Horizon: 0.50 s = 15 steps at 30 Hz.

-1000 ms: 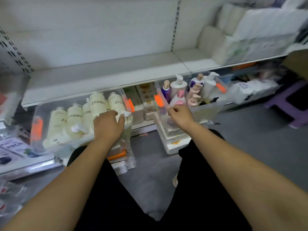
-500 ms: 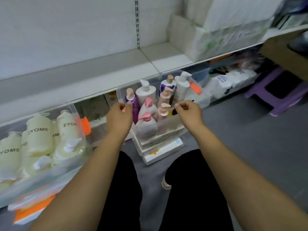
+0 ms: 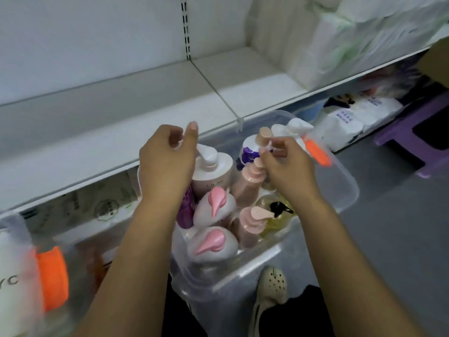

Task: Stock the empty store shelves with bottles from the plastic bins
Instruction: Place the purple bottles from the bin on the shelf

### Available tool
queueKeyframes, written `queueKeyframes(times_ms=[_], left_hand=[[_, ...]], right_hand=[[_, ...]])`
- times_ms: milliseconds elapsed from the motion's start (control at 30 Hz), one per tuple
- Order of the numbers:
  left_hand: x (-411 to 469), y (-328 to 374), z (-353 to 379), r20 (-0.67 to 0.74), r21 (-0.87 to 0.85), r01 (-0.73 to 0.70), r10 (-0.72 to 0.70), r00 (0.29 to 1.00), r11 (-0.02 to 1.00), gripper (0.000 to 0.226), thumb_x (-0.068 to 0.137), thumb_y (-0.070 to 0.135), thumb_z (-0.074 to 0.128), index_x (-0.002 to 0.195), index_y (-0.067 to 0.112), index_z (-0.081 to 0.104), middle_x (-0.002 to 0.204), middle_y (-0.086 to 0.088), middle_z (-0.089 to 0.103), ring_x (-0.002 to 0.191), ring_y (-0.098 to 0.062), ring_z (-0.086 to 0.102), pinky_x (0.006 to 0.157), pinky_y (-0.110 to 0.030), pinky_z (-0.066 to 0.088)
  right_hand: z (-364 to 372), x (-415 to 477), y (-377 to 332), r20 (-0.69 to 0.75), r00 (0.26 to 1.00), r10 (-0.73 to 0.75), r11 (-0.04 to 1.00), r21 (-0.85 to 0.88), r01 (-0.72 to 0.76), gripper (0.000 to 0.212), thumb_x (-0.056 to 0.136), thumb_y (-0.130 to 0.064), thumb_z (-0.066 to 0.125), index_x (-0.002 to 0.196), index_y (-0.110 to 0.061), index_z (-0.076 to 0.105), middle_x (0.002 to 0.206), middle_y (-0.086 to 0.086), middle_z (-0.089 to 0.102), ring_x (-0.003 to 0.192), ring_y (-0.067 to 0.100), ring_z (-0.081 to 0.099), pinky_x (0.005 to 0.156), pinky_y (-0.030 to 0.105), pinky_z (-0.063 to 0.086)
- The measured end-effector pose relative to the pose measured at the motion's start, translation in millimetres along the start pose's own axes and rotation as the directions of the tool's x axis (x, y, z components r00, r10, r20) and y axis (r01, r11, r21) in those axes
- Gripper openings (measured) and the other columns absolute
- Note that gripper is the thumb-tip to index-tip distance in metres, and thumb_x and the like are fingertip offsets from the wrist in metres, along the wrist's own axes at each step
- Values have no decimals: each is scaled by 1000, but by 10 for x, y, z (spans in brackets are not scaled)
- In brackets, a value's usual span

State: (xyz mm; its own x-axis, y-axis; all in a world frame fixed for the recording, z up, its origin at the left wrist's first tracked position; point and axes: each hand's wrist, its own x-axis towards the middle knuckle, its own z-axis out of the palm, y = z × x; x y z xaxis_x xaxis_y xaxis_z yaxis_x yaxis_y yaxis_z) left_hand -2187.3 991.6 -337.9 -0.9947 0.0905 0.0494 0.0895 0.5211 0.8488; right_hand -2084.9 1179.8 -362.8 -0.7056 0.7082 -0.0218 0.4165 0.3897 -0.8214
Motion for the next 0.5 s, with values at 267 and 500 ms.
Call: queueKeyframes(times_ms=[267,500], left_hand=[[240,35,137,311,135,-101,55,949,986,36,86,64,61,91,30,72,89,17,70,87,1,62,73,-21,46],[374,204,327,400,195,-94,8,916,976,35,80,62,69,93,29,73,91,14,70,88,-4,64,78,-26,51]], right_hand=[[127,508,-14,115,993,-41,954,-290,73,31,87,-35,74,113,-20,68,115,-2,61,107,19,58,83,23,34],[143,601,-10,98,985,-145,985,-83,153,22,79,-23,83,98,-16,75,99,-7,64,94,12,61,82,19,45]])
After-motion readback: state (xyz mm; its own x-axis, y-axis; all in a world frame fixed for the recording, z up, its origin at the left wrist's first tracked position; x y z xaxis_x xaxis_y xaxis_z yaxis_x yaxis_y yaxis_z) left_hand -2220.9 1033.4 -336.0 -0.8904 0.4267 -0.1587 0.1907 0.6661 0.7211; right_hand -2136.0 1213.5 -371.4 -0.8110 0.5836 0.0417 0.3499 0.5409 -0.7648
